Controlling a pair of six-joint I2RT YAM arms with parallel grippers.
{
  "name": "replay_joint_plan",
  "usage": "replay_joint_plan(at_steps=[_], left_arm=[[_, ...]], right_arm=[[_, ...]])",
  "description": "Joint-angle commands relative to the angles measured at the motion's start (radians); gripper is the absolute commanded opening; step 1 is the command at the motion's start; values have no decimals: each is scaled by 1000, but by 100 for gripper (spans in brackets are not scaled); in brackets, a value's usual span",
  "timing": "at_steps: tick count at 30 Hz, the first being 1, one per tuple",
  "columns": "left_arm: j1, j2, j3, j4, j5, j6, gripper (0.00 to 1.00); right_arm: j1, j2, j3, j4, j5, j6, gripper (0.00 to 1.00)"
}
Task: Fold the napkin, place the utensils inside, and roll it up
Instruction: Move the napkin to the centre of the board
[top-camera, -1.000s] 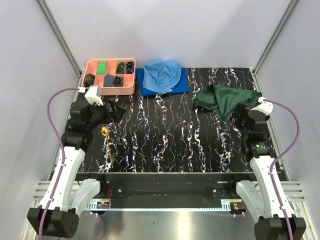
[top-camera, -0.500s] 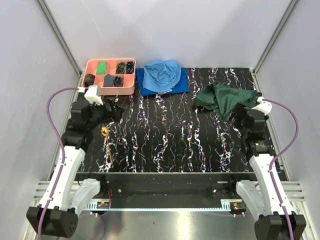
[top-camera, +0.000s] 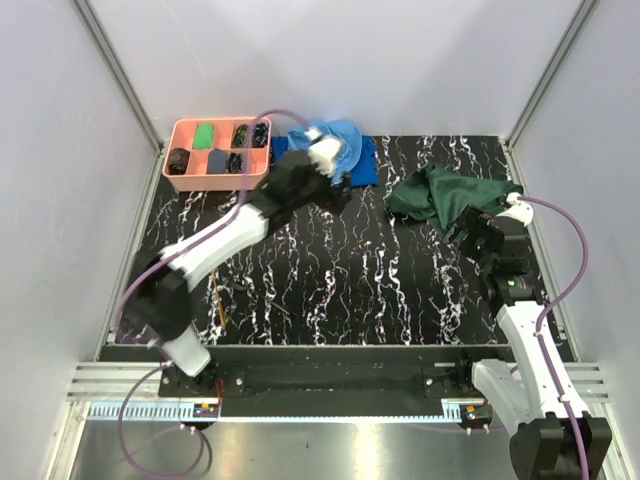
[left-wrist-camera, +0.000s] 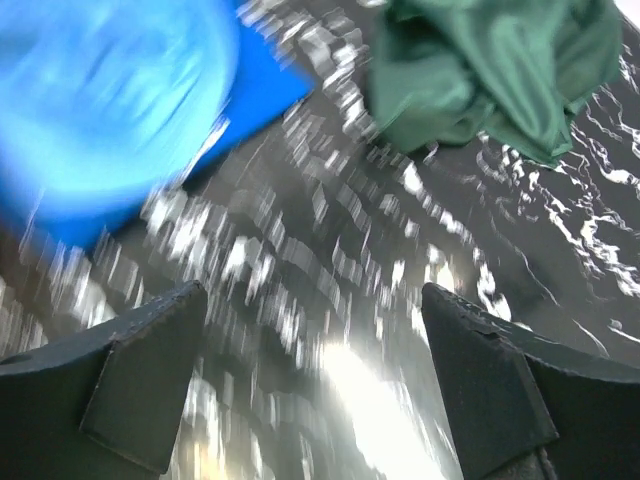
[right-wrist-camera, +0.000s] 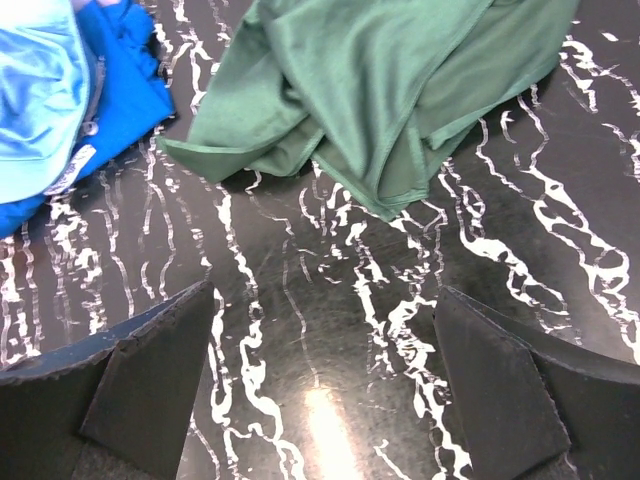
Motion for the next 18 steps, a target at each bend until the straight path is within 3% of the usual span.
replay_joint_plan(at_steps=[1,7,18], left_arm=[[-34,296,218,145,229,269,92],[-34,631,626,5,405,373,93],[-34,874,887,34,488,278,95]], right_arm=[[1,-26,43,3,-46,31,100],[1,-22,57,-8,-58,31,100],[-1,70,92,-11,-66,-6,100]])
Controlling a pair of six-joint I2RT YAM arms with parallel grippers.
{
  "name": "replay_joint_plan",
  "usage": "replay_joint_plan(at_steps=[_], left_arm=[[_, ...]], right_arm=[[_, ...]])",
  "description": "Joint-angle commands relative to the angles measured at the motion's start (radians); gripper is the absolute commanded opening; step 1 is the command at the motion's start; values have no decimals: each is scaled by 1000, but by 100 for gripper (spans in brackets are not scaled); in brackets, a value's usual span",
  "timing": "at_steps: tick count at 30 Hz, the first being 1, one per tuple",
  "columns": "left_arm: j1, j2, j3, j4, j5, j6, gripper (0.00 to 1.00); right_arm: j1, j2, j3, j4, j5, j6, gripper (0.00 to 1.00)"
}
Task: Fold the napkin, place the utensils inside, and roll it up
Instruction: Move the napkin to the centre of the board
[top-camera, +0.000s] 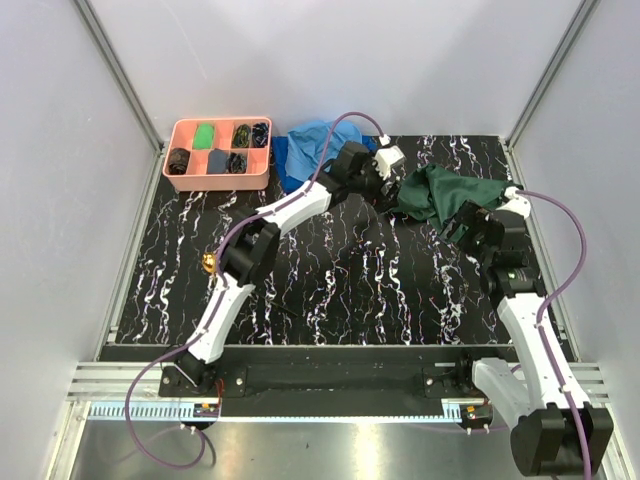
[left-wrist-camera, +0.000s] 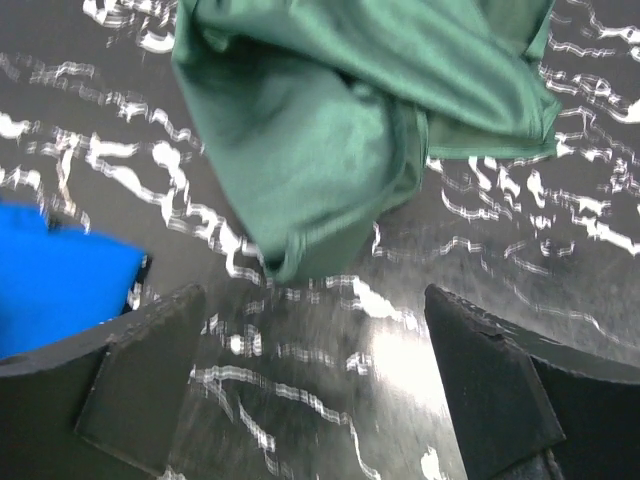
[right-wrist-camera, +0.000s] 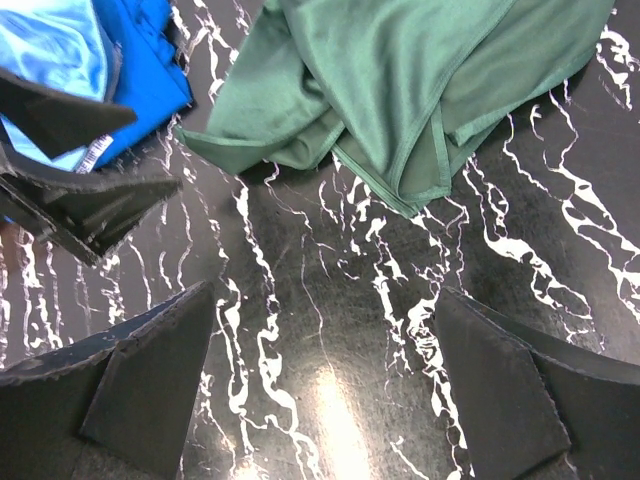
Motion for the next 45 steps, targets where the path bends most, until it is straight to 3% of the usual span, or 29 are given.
replay_joint_plan(at_steps=[1,10,14,20,29,38,41,45], left_arm=[[3,48,130,57,88,-33,95],[4,114,235,43,119,-141,96],[3,124,212,72,107,-356,96],[3,134,194,101,24,-549,92],[0,161,166,132,-13,-609,89],[-22,156,120,86,-9,-611,71],[-26,161,114,75,-9,-632,53],[-37,158,99,77,4,-631,40]], right_arm=[[1,44,51,3,-16,-22,100],[-1,71,74,3,-61,-21,100],[-1,65,81,3,-74,-14,100],[-1,57,81,3,-106,-8,100],[1,29,78,3,-133,-7,100],[1,22,81,0,-150,-1,100],[1,19,81,-2,-150,1,100],[1,20,76,0,-150,2,100]])
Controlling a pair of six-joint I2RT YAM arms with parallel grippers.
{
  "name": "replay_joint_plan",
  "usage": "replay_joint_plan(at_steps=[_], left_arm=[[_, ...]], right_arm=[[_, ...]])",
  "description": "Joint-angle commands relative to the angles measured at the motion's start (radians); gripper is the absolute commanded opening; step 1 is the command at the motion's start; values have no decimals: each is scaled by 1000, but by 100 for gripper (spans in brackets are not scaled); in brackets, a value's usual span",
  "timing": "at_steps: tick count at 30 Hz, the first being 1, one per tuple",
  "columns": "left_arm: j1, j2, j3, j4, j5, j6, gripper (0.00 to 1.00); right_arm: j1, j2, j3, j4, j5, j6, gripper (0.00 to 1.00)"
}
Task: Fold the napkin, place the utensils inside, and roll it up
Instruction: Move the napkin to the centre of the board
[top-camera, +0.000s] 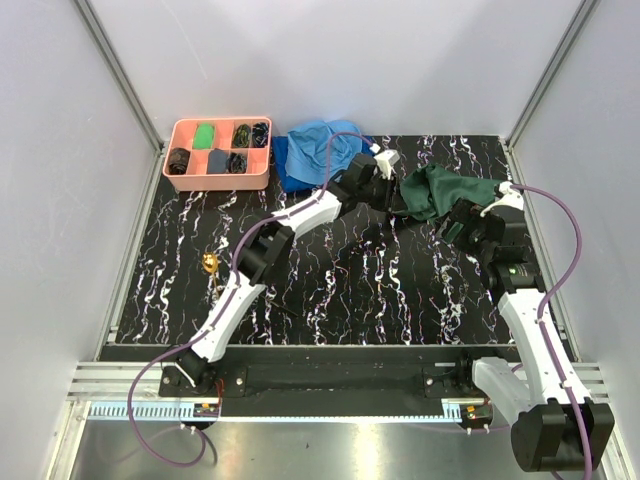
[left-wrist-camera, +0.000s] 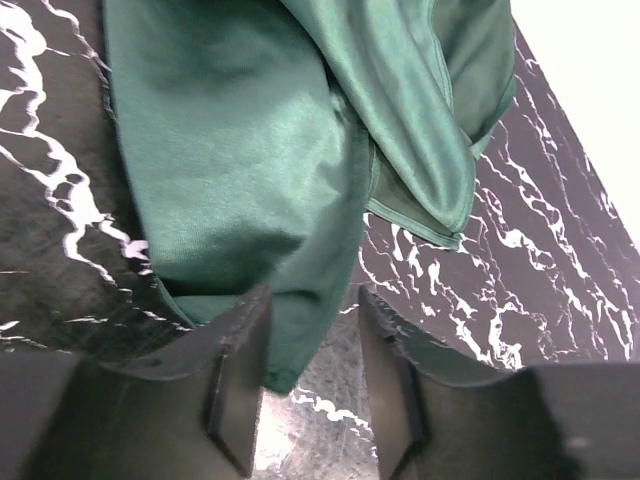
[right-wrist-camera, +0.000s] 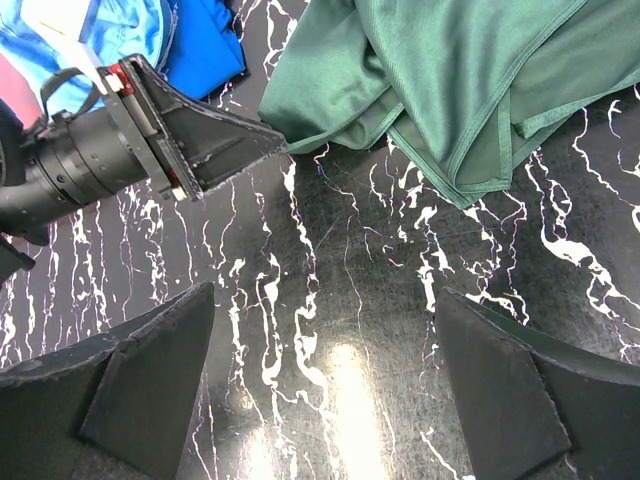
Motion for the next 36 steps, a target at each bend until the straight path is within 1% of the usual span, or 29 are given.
replay_joint_plan(at_steps=[1,4,7,8,9,12,16,18,19,21,22,23,24,25,27,29,30,31,32,33,34,35,36], left_arm=[[-18,-7,-16,19,6,0,36],[-31,-24,-46,7,1,31,33],[-42,-47,-98,-20,-14,43,25],[-45,-62,-138,-22,-19,39,22],[-47,-68,-158,-22,-23,34,20],[-57,-107,-248,-14,-56,22,19],[-73,-149,-356,47,-40,-15,19],[-90,-179,-422,73,-36,-29,18],[-97,-208,-487,78,-37,-55,17],[-119,-249,-580,195,-34,-92,17],[-128,-274,-630,238,-37,-134,16],[-137,-322,-731,283,-42,-152,16],[-156,-349,-776,364,-42,-167,16],[-165,-399,-843,384,-45,-187,19],[-179,-456,-894,407,-57,-193,23],[-179,-579,-986,427,-88,-201,37],[-177,-628,-1022,433,-111,-199,47],[-177,-730,-1083,424,-137,-180,56],[-177,-781,-1112,409,-195,-166,66],[-174,-829,-1143,373,-226,-144,71],[-170,-917,-1204,352,-272,-135,73],[-153,-959,-1236,316,-287,-130,74],[-139,-1031,-1302,296,-301,-130,75]], right_arm=[[-1,-14,37,12,-12,8,100],[1,-3,33,13,-8,5,100],[1,15,27,15,-5,8,100],[1,21,25,18,-3,6,100],[-1,40,24,18,-3,8,100],[-1,83,24,21,-8,15,100],[-1,129,22,27,-49,26,100],[1,144,21,30,-61,29,100],[1,147,19,30,-72,31,100],[-1,155,16,29,-86,31,100],[1,155,11,29,-100,31,100],[-1,156,10,29,-107,31,100],[1,156,7,29,-129,31,100],[2,159,-1,30,-140,35,100],[16,166,-13,30,-169,40,100],[62,172,-33,23,-172,46,98],[82,176,-41,18,-164,54,97],[103,178,-53,9,-160,58,96],[149,184,-59,6,-155,64,95],[174,187,-71,1,-143,74,93],[220,187,-76,-3,-137,81,93],[240,186,-82,-8,-127,84,91],[264,181,-88,-16,-120,92,90]])
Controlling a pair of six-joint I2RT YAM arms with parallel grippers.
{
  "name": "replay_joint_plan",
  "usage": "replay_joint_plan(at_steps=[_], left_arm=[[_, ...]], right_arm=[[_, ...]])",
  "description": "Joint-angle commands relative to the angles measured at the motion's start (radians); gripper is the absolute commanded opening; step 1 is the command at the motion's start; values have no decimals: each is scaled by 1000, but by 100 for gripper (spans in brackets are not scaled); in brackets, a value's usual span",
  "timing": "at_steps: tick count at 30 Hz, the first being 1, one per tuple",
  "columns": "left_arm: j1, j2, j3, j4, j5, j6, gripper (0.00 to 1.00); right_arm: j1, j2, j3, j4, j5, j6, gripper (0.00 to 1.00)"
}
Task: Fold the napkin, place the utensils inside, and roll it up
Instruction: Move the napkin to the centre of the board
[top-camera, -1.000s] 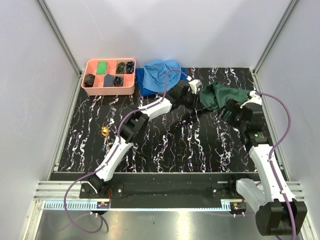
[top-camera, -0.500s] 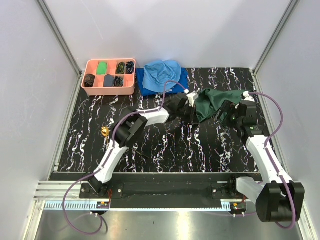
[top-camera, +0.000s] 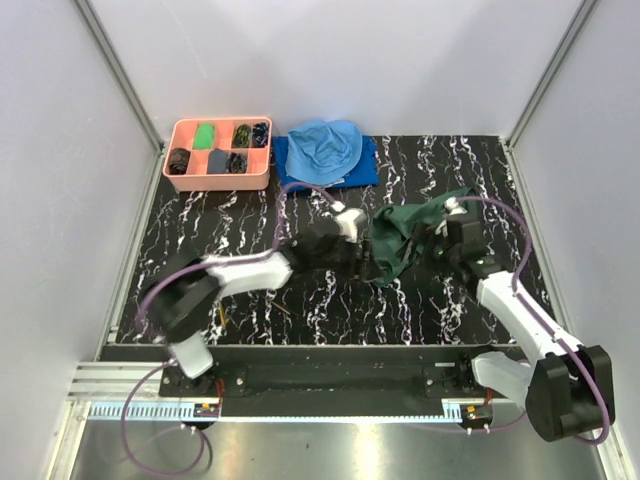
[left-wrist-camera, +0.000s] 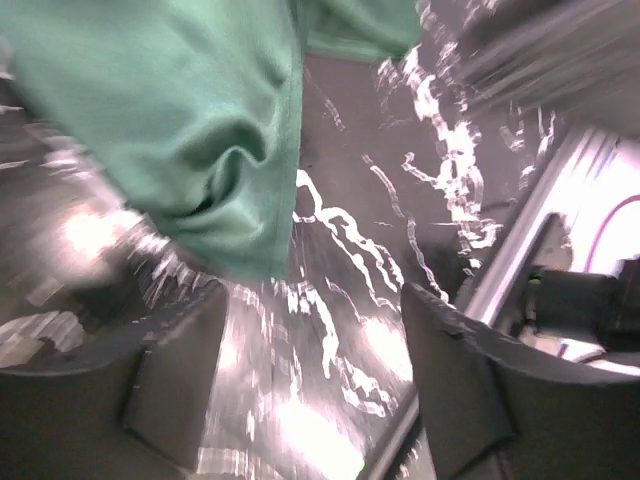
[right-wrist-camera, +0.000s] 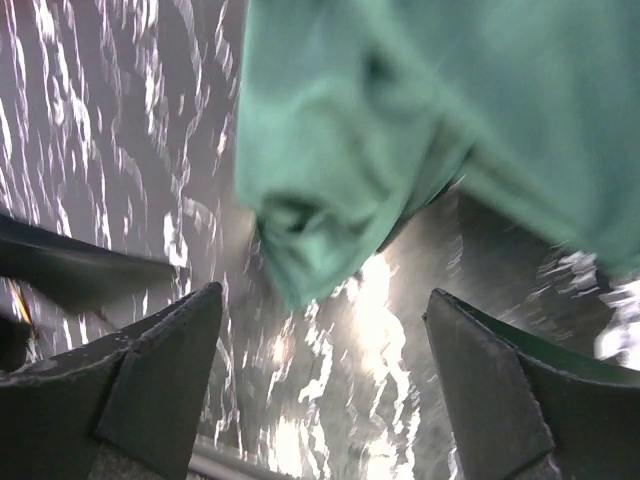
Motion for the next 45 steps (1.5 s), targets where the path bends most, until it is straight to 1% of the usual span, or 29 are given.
replay_joint_plan(at_steps=[1,2,3,4,5,6,7,8,12,13,18,22,26,30,33,36,37,39,40,43,44,45], left_arm=[[63,-275,-156,-33,-181,35,75],[99,-309,-192,-68,-196,32,75],[119,-374,-260,-77,-210,25,75],[141,-405,-295,-82,-231,21,76],[185,-436,-324,-83,-239,10,77],[207,-488,-371,-85,-242,7,78],[228,-510,-390,-86,-241,4,78],[265,-530,-401,-94,-239,5,79],[310,-590,-413,-137,-236,34,80],[320,-593,-411,-151,-230,39,80],[343,-620,-410,-166,-207,53,81],[368,-628,-411,-172,-183,53,81],[386,-637,-413,-182,-161,48,81],[400,-647,-411,-192,-146,50,81],[419,-654,-404,-203,-134,50,82],[438,-662,-395,-212,-134,58,82],[443,-663,-390,-223,-132,64,82],[452,-666,-376,-224,-129,71,82],[461,-668,-372,-252,-129,74,82],[475,-674,-359,-261,-118,73,83],[478,-676,-353,-258,-115,65,83],[481,-676,-350,-260,-103,64,83]], right_arm=[[107,-9,-16,-19,23,37,88],[171,-11,-14,-29,61,43,88],[207,-8,-2,-51,85,49,87],[235,6,4,-60,108,56,88],[288,18,7,-65,147,68,87],[308,34,16,-72,167,72,85],[333,70,25,-79,173,76,84],[372,93,36,-85,229,76,82],[466,215,128,-111,343,77,76],[474,256,142,-114,358,76,72],[511,351,213,-125,429,40,69],[523,448,249,-131,425,14,62],[531,505,280,-134,414,0,54],[531,551,294,-138,403,-3,49],[531,581,299,-148,389,-1,48],[531,614,303,-161,385,7,44],[529,623,306,-167,389,7,40],[531,646,319,-190,394,5,37],[529,657,325,-200,401,-1,32],[531,683,352,-236,412,-12,17],[529,689,363,-250,412,-15,9],[531,693,368,-259,414,-16,3]])
